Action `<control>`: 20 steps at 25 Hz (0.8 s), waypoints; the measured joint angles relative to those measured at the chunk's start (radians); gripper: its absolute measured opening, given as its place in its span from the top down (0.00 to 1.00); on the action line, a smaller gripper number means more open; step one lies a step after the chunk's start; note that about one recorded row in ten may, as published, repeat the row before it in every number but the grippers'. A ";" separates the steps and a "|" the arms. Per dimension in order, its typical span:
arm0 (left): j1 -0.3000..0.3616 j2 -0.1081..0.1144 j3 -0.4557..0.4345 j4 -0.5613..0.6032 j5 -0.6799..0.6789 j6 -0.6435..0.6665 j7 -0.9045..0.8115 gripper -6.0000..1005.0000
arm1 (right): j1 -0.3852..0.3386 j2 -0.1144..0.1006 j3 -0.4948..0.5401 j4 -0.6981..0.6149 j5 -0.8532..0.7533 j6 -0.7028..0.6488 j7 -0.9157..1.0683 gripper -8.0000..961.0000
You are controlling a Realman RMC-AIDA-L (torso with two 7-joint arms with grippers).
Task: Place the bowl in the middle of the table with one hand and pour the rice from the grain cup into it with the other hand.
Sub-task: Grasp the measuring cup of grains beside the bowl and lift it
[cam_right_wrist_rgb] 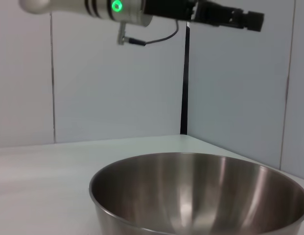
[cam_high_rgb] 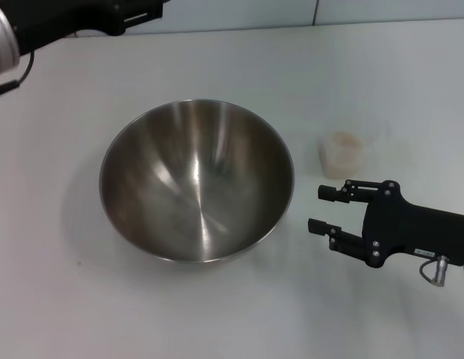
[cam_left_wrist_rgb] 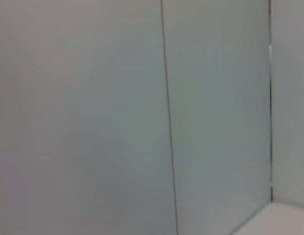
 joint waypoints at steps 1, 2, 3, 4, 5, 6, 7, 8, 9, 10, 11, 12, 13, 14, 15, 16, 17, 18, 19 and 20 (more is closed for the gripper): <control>0.019 -0.001 0.001 -0.007 -0.055 -0.001 0.032 0.19 | 0.000 0.000 0.000 0.001 0.000 0.002 0.000 0.49; 0.041 -0.001 -0.002 -0.017 -0.135 -0.001 0.062 0.19 | 0.001 0.000 0.001 0.001 0.000 0.004 0.000 0.49; 0.055 -0.001 -0.006 -0.030 -0.207 0.002 0.082 0.19 | 0.001 0.000 0.001 0.002 0.000 0.006 0.000 0.49; 0.069 0.000 -0.013 -0.049 -0.300 0.012 0.109 0.19 | 0.002 0.000 0.001 0.002 0.000 0.006 0.000 0.49; 0.081 0.001 -0.020 -0.075 -0.393 0.034 0.145 0.19 | 0.002 0.000 0.001 0.002 0.000 0.007 0.000 0.49; 0.090 0.001 -0.026 -0.103 -0.473 0.063 0.186 0.19 | 0.003 0.000 0.001 0.002 0.000 0.007 0.000 0.49; 0.094 0.002 -0.034 -0.146 -0.552 0.115 0.241 0.19 | 0.003 0.000 0.001 0.002 0.000 0.007 0.000 0.49; 0.095 0.003 -0.045 -0.191 -0.621 0.174 0.289 0.19 | 0.004 0.001 0.001 0.002 0.000 0.007 0.000 0.49; 0.091 0.002 -0.064 -0.259 -0.710 0.253 0.330 0.19 | 0.005 0.001 0.001 0.002 0.001 0.007 0.000 0.49; 0.086 0.001 -0.078 -0.310 -0.765 0.298 0.343 0.19 | 0.005 0.001 0.001 0.002 0.001 0.007 0.000 0.49; 0.075 0.001 -0.095 -0.373 -0.834 0.357 0.350 0.19 | 0.005 0.002 0.001 0.003 0.001 0.007 0.000 0.49; 0.064 0.003 -0.112 -0.428 -0.882 0.415 0.361 0.19 | 0.005 0.002 0.000 0.003 0.001 0.007 0.000 0.49; 0.049 0.007 -0.132 -0.481 -0.928 0.476 0.378 0.19 | 0.005 0.002 0.000 0.003 0.001 0.007 0.000 0.49; 0.038 0.012 -0.158 -0.521 -0.948 0.527 0.413 0.19 | 0.005 0.002 0.000 0.004 0.001 0.007 0.000 0.49; 0.033 0.015 -0.178 -0.535 -0.945 0.557 0.450 0.19 | 0.005 0.003 0.000 0.004 0.001 0.007 0.000 0.49; 0.032 0.017 -0.192 -0.534 -0.928 0.567 0.487 0.19 | 0.005 0.003 0.000 0.004 0.001 0.007 0.000 0.49; 0.034 0.018 -0.215 -0.525 -0.867 0.577 0.554 0.19 | 0.005 0.003 0.000 0.004 0.001 0.007 0.000 0.49; 0.038 0.017 -0.237 -0.518 -0.804 0.579 0.621 0.19 | 0.005 0.003 0.000 0.004 0.001 0.006 0.000 0.49; 0.044 0.012 -0.260 -0.520 -0.726 0.580 0.690 0.19 | 0.004 0.003 0.001 0.004 0.001 0.006 0.000 0.49; 0.049 0.008 -0.277 -0.527 -0.692 0.580 0.747 0.19 | 0.004 0.003 0.001 0.004 0.001 0.005 0.000 0.49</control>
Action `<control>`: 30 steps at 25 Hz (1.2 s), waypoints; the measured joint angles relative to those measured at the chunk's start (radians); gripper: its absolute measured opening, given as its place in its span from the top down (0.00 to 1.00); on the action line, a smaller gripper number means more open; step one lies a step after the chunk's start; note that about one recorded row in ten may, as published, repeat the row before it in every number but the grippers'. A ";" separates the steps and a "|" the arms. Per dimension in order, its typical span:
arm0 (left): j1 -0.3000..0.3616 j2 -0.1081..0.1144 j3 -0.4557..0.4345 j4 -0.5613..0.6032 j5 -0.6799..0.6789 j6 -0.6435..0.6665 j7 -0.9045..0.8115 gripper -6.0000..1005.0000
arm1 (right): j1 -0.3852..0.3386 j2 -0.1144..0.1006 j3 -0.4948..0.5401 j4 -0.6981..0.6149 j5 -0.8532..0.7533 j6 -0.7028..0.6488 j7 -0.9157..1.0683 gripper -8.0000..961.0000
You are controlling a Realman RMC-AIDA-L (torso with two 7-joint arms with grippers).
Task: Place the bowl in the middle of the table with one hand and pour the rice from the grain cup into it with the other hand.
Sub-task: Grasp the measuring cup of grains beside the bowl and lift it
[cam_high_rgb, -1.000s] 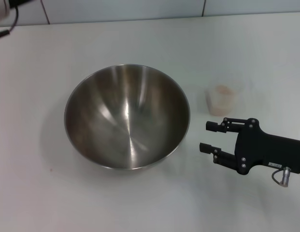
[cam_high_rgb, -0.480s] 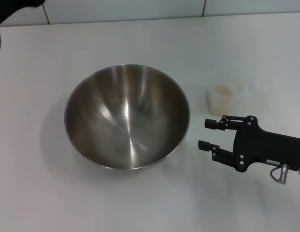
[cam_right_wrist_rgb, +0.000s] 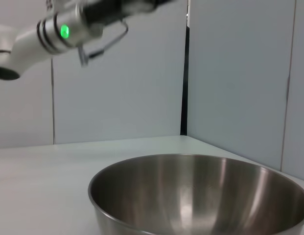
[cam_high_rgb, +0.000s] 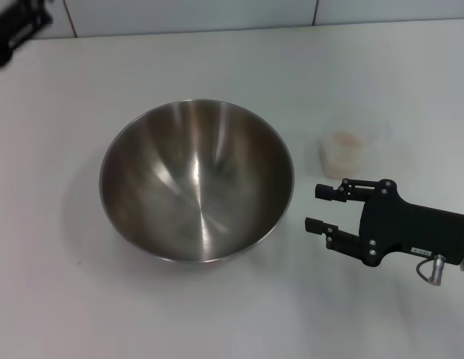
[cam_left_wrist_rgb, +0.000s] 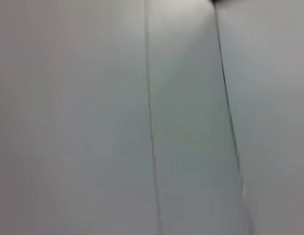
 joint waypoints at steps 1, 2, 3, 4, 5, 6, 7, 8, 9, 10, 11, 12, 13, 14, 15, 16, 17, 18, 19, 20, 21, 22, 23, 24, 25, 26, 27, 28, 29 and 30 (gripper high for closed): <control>0.009 -0.005 -0.018 -0.012 0.042 0.000 0.088 0.19 | 0.000 0.000 0.000 0.000 0.000 -0.001 0.000 0.49; 0.018 -0.006 -0.022 -0.019 0.056 -0.001 0.148 0.19 | 0.000 0.000 0.000 0.000 0.000 -0.003 0.000 0.49; 0.029 -0.006 -0.023 -0.027 0.070 -0.005 0.219 0.19 | 0.001 0.000 0.000 0.000 0.000 -0.005 0.000 0.49; 0.040 -0.006 -0.022 -0.033 0.081 -0.012 0.272 0.19 | 0.001 0.000 0.000 0.000 0.002 -0.006 0.000 0.49; 0.046 -0.006 -0.020 -0.037 0.092 -0.022 0.303 0.19 | 0.001 0.000 -0.001 0.000 0.005 -0.007 0.000 0.49; 0.054 -0.005 -0.020 -0.040 0.116 -0.035 0.321 0.19 | 0.001 0.000 -0.001 0.000 0.008 -0.007 0.000 0.49; 0.057 -0.004 -0.019 -0.039 0.137 -0.040 0.315 0.19 | 0.001 0.000 -0.001 0.000 0.010 -0.007 0.000 0.49; 0.062 -0.003 -0.020 -0.029 0.178 -0.045 0.288 0.19 | 0.001 0.000 0.000 0.000 0.010 -0.007 0.000 0.49; 0.067 -0.002 -0.020 -0.015 0.218 -0.048 0.257 0.19 | 0.001 0.000 0.000 0.000 0.011 -0.007 0.000 0.49; 0.073 -0.002 -0.022 0.003 0.259 -0.048 0.225 0.19 | 0.001 0.000 0.000 0.000 0.013 -0.007 0.000 0.49; 0.080 -0.002 -0.023 0.022 0.293 -0.046 0.185 0.19 | 0.001 0.000 0.000 0.000 0.017 -0.007 0.000 0.49; 0.087 -0.002 -0.023 0.044 0.327 -0.043 0.134 0.19 | 0.001 0.000 0.000 0.000 0.021 -0.007 0.000 0.49; 0.093 -0.002 -0.023 0.066 0.358 -0.040 0.077 0.19 | 0.001 0.000 0.000 0.000 0.028 -0.008 0.000 0.49; 0.098 -0.001 -0.023 0.094 0.397 -0.038 0.002 0.19 | 0.000 0.000 0.000 0.000 0.034 -0.008 0.000 0.49; 0.099 0.000 -0.023 0.114 0.425 -0.036 -0.045 0.19 | -0.001 0.000 0.000 0.000 0.043 -0.008 0.003 0.49; 0.101 0.001 -0.024 0.144 0.477 -0.034 -0.108 0.19 | -0.002 0.000 0.000 -0.001 0.053 -0.007 0.005 0.49; 0.101 0.001 -0.023 0.177 0.535 -0.032 -0.179 0.19 | -0.004 0.000 0.000 -0.003 0.063 -0.007 0.007 0.49; 0.100 0.002 -0.021 0.210 0.592 -0.023 -0.240 0.19 | -0.005 0.000 0.000 -0.006 0.069 -0.008 0.008 0.49; 0.097 0.002 -0.021 0.236 0.639 -0.012 -0.294 0.19 | -0.006 0.000 0.001 -0.007 0.072 -0.009 0.009 0.49; 0.092 0.002 -0.021 0.255 0.669 0.001 -0.339 0.19 | -0.006 -0.001 0.001 -0.008 0.073 -0.010 0.009 0.49; 0.083 0.002 -0.025 0.270 0.704 0.027 -0.389 0.19 | -0.006 -0.001 0.001 -0.008 0.074 -0.011 0.010 0.49; 0.070 0.002 -0.032 0.279 0.728 0.067 -0.425 0.19 | -0.005 -0.001 0.001 -0.008 0.074 -0.011 0.010 0.49; 0.058 0.002 -0.044 0.275 0.736 0.105 -0.432 0.19 | -0.004 -0.001 0.001 -0.009 0.074 -0.010 0.010 0.49; 0.049 0.001 -0.052 0.271 0.740 0.133 -0.434 0.19 | -0.003 -0.001 0.001 -0.009 0.074 -0.008 0.010 0.49; 0.040 0.000 -0.064 0.259 0.742 0.160 -0.432 0.19 | -0.003 -0.001 0.001 -0.009 0.075 -0.007 0.010 0.49; 0.035 -0.001 -0.070 0.249 0.744 0.169 -0.431 0.19 | -0.003 -0.002 0.001 -0.009 0.080 -0.006 0.011 0.49; 0.033 -0.001 -0.073 0.242 0.745 0.171 -0.430 0.19 | -0.004 -0.002 0.001 -0.009 0.086 -0.005 0.011 0.49; 0.030 -0.001 -0.076 0.232 0.747 0.171 -0.425 0.19 | -0.007 -0.002 0.001 -0.010 0.096 -0.006 0.010 0.49; 0.030 -0.001 -0.077 0.226 0.749 0.171 -0.418 0.19 | -0.010 -0.002 0.001 -0.012 0.108 -0.007 0.010 0.49; 0.030 0.000 -0.078 0.223 0.750 0.171 -0.412 0.19 | -0.016 -0.002 0.001 -0.017 0.124 -0.009 0.010 0.49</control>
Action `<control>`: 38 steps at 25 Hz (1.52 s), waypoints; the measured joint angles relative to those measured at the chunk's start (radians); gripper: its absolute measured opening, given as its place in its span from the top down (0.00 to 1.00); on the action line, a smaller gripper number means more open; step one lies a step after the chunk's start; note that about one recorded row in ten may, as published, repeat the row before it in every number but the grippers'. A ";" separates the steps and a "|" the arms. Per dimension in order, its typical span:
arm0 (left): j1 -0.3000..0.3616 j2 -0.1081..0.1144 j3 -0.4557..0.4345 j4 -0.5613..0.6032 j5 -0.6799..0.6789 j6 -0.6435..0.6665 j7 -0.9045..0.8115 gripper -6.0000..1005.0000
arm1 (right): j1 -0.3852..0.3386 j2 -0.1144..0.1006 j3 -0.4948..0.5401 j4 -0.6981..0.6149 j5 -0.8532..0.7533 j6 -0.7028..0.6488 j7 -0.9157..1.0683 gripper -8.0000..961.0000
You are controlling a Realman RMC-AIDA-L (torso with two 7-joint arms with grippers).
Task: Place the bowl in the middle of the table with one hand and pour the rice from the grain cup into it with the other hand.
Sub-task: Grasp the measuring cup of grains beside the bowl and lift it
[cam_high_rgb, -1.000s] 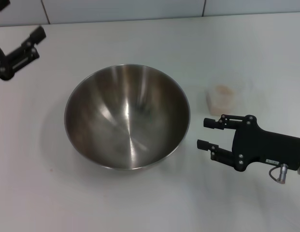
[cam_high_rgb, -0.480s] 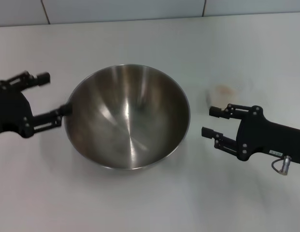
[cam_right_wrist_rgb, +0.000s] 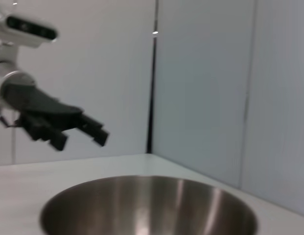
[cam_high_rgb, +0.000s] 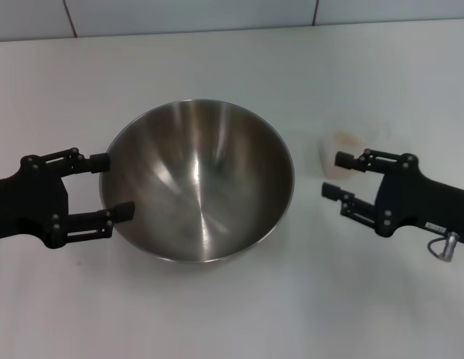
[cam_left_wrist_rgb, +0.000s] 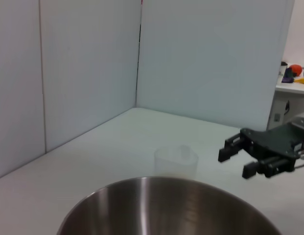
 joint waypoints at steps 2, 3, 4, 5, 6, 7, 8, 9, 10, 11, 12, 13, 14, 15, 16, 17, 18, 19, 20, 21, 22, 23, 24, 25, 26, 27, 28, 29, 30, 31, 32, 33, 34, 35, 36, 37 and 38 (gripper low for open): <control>0.001 0.001 -0.004 -0.001 0.001 0.001 0.004 0.19 | -0.014 0.001 0.000 -0.009 0.035 -0.003 0.001 0.49; 0.001 0.001 -0.004 -0.001 0.001 0.001 0.004 0.19 | -0.021 0.001 0.000 -0.011 0.050 -0.005 0.002 0.49; 0.001 0.001 -0.004 -0.001 0.001 0.001 0.004 0.19 | -0.029 0.002 -0.001 -0.011 0.060 -0.007 0.002 0.49; 0.005 0.002 -0.015 0.004 0.003 0.011 0.005 0.19 | -0.036 0.002 -0.001 -0.011 0.066 -0.009 0.002 0.49; 0.005 0.002 -0.017 0.005 0.005 0.021 0.005 0.19 | -0.043 0.002 0.000 -0.012 0.071 -0.010 0.002 0.49; 0.003 0.002 -0.018 0.004 0.008 0.025 0.005 0.19 | -0.051 0.003 0.001 -0.013 0.075 -0.011 0.002 0.49; 0.003 0.002 -0.018 0.004 0.008 0.025 0.005 0.19 | -0.057 0.003 0.001 -0.013 0.079 -0.011 0.002 0.49; 0.000 0.002 -0.018 0.002 0.025 0.025 0.005 0.19 | -0.065 0.004 0.001 -0.012 0.084 -0.011 0.002 0.49; -0.002 0.002 -0.019 0.002 0.033 0.025 0.005 0.19 | -0.070 0.004 0.001 -0.011 0.086 -0.011 0.002 0.49; -0.003 0.002 -0.019 0.002 0.040 0.026 0.005 0.19 | -0.076 0.004 0.001 -0.009 0.089 -0.011 0.003 0.49; -0.005 0.001 -0.019 0.002 0.049 0.026 0.004 0.19 | -0.082 0.004 0.001 -0.008 0.092 -0.011 0.003 0.49; -0.005 0.001 -0.019 0.002 0.049 0.026 0.004 0.19 | -0.089 0.004 0.001 -0.007 0.096 -0.011 0.003 0.49; -0.009 0.000 -0.016 0.001 0.056 0.026 0.004 0.19 | -0.096 0.005 0.001 -0.007 0.102 -0.010 0.003 0.49; -0.011 -0.001 -0.015 0.000 0.056 0.026 0.003 0.19 | -0.106 0.005 0.002 -0.007 0.112 -0.010 0.003 0.49; -0.013 -0.001 -0.014 0.000 0.056 0.026 0.003 0.19 | -0.116 0.005 0.003 -0.006 0.123 -0.009 0.001 0.49; -0.013 -0.001 -0.014 0.000 0.056 0.026 0.003 0.19 | -0.126 0.006 0.004 -0.006 0.139 -0.008 -0.001 0.49; -0.013 -0.001 -0.014 0.000 0.056 0.026 0.003 0.19 | -0.135 0.006 0.004 -0.006 0.154 -0.007 -0.002 0.49; -0.014 -0.001 -0.013 0.000 0.057 0.027 0.003 0.19 | -0.148 0.006 0.004 -0.005 0.175 -0.006 -0.003 0.49; -0.014 -0.001 -0.012 0.000 0.057 0.027 0.003 0.19 | -0.157 0.006 0.004 -0.005 0.192 -0.006 -0.004 0.49; -0.014 -0.001 -0.012 0.000 0.057 0.028 0.003 0.19 | -0.167 0.006 0.004 -0.005 0.209 -0.004 -0.005 0.49; -0.014 -0.001 -0.012 0.000 0.057 0.028 0.003 0.19 | -0.178 0.007 0.004 -0.005 0.229 -0.003 -0.006 0.49; -0.014 -0.001 -0.011 0.000 0.058 0.027 0.003 0.19 | -0.188 0.007 0.004 -0.004 0.251 -0.001 -0.007 0.49; -0.014 -0.001 -0.011 -0.001 0.058 0.026 0.003 0.19 | -0.195 0.008 0.004 -0.004 0.264 0.001 -0.007 0.49; -0.014 -0.001 -0.011 -0.001 0.058 0.025 0.002 0.19 | -0.200 0.008 0.004 -0.003 0.277 0.004 -0.008 0.49; -0.014 -0.001 -0.011 -0.001 0.058 0.025 0.002 0.19 | -0.203 0.008 0.004 -0.003 0.287 0.007 -0.008 0.49; -0.014 -0.001 -0.011 -0.001 0.058 0.025 0.002 0.19 | -0.204 0.008 0.004 -0.002 0.297 0.014 -0.008 0.49; -0.016 -0.002 -0.011 -0.001 0.058 0.024 0.002 0.19 | -0.204 0.008 0.004 0.000 0.304 0.024 -0.009 0.49; -0.017 -0.002 -0.011 -0.001 0.058 0.024 0.002 0.19 | -0.204 0.008 0.006 0.004 0.309 0.034 -0.009 0.49; -0.017 -0.002 -0.011 -0.002 0.058 0.024 0.002 0.19 | -0.200 0.009 0.010 0.017 0.316 0.060 -0.009 0.49; -0.017 -0.002 -0.011 -0.002 0.058 0.024 0.002 0.19 | -0.200 0.009 0.010 0.017 0.316 0.060 -0.009 0.49; -0.017 -0.002 -0.011 -0.002 0.058 0.024 0.002 0.19 | -0.197 0.009 0.012 0.024 0.316 0.072 -0.009 0.49; -0.017 -0.002 -0.011 -0.002 0.058 0.024 0.002 0.19 | -0.194 0.008 0.013 0.028 0.317 0.079 -0.010 0.49; -0.017 -0.002 -0.011 -0.001 0.058 0.025 0.002 0.19 | -0.192 0.008 0.013 0.031 0.317 0.083 -0.012 0.49; -0.017 -0.002 -0.011 0.000 0.058 0.026 0.002 0.19 | -0.187 0.006 0.013 0.037 0.317 0.087 -0.017 0.49; -0.017 -0.002 -0.011 0.000 0.058 0.026 0.002 0.19 | -0.187 0.006 0.013 0.037 0.317 0.087 -0.017 0.49; -0.017 -0.002 -0.012 0.000 0.058 0.026 0.002 0.19 | -0.183 0.006 0.013 0.040 0.317 0.092 -0.017 0.49; -0.017 -0.002 -0.011 0.000 0.058 0.027 0.001 0.19 | -0.178 0.005 0.013 0.041 0.317 0.100 -0.018 0.49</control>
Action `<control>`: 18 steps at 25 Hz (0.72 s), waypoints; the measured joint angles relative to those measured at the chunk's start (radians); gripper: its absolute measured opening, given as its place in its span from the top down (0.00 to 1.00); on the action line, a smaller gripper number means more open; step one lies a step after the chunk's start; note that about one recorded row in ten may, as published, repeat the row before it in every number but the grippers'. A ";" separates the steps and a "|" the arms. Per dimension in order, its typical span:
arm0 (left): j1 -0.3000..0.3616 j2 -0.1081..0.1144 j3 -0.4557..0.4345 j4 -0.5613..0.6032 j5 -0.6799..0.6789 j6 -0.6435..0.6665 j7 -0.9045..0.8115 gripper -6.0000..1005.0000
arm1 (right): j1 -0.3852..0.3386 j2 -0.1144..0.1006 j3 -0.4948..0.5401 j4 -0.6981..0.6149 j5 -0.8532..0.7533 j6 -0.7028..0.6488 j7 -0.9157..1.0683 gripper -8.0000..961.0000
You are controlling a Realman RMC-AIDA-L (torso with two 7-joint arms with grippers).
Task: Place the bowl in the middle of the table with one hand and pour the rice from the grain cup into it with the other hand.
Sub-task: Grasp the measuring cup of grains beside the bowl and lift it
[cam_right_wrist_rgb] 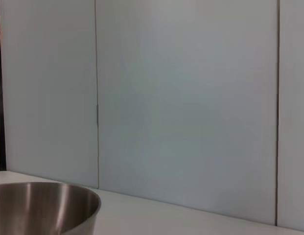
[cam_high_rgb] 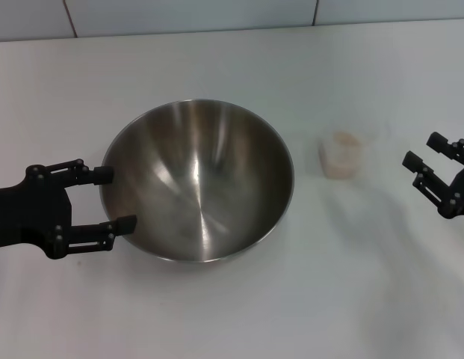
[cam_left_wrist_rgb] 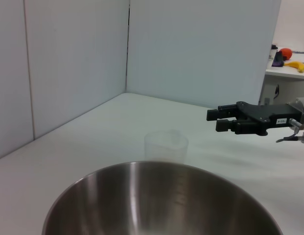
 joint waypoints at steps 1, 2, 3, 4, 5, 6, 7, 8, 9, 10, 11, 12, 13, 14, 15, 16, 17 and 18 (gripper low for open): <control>0.000 0.000 0.000 0.000 0.000 0.000 0.000 0.19 | 0.004 0.000 0.000 0.000 0.000 0.005 0.000 0.49; 0.000 0.000 0.000 0.000 0.000 0.000 0.000 0.19 | 0.009 0.000 -0.001 0.004 0.000 0.020 0.000 0.49; 0.000 0.000 0.000 0.000 0.000 0.000 0.000 0.19 | 0.009 0.000 -0.001 0.004 0.000 0.020 0.000 0.49; 0.000 0.000 0.000 0.000 0.000 0.000 0.000 0.19 | 0.011 0.000 -0.001 0.009 0.000 0.029 0.000 0.49; 0.000 0.000 -0.001 0.000 0.000 0.001 0.000 0.19 | 0.013 0.000 -0.001 0.013 0.000 0.036 0.000 0.49; 0.000 0.000 -0.002 0.000 0.000 0.000 0.000 0.19 | 0.015 0.000 0.000 0.016 0.000 0.042 0.000 0.49; 0.000 0.000 -0.005 0.000 0.000 -0.001 0.000 0.19 | 0.020 -0.002 0.000 0.019 0.000 0.058 0.002 0.49; 0.000 0.000 -0.005 0.000 0.000 -0.001 0.000 0.19 | 0.020 -0.002 0.000 0.019 0.000 0.058 0.002 0.49; 0.000 0.000 -0.005 0.000 0.000 -0.001 0.000 0.19 | 0.026 -0.002 0.000 0.019 0.000 0.074 0.004 0.49; 0.000 0.000 -0.005 0.000 0.000 -0.002 0.000 0.19 | 0.026 -0.002 0.000 0.019 0.000 0.074 0.004 0.49; -0.001 0.000 -0.004 0.001 0.000 -0.002 0.000 0.19 | 0.028 -0.002 0.000 0.020 0.000 0.081 0.005 0.49; -0.002 0.000 -0.004 0.004 0.000 -0.003 0.000 0.19 | 0.032 -0.002 0.000 0.025 0.000 0.101 0.006 0.49; -0.002 0.000 -0.004 0.005 0.000 -0.003 0.000 0.19 | 0.035 -0.002 0.000 0.029 0.000 0.113 0.006 0.49; -0.002 0.000 -0.004 0.005 0.000 -0.003 0.000 0.19 | 0.039 -0.002 0.000 0.033 0.000 0.124 0.006 0.49; -0.002 0.000 -0.005 0.006 0.000 -0.004 0.000 0.19 | 0.043 -0.002 0.001 0.036 0.000 0.137 0.007 0.49; -0.002 0.000 -0.005 0.006 0.000 -0.004 0.000 0.19 | 0.043 -0.002 0.001 0.036 0.000 0.137 0.007 0.49; -0.002 0.000 -0.005 0.006 0.000 -0.004 0.000 0.19 | 0.052 -0.002 0.001 0.039 0.000 0.151 0.008 0.49; -0.004 0.000 -0.005 0.006 0.000 -0.003 0.000 0.19 | 0.057 -0.001 0.000 0.042 0.000 0.154 0.008 0.49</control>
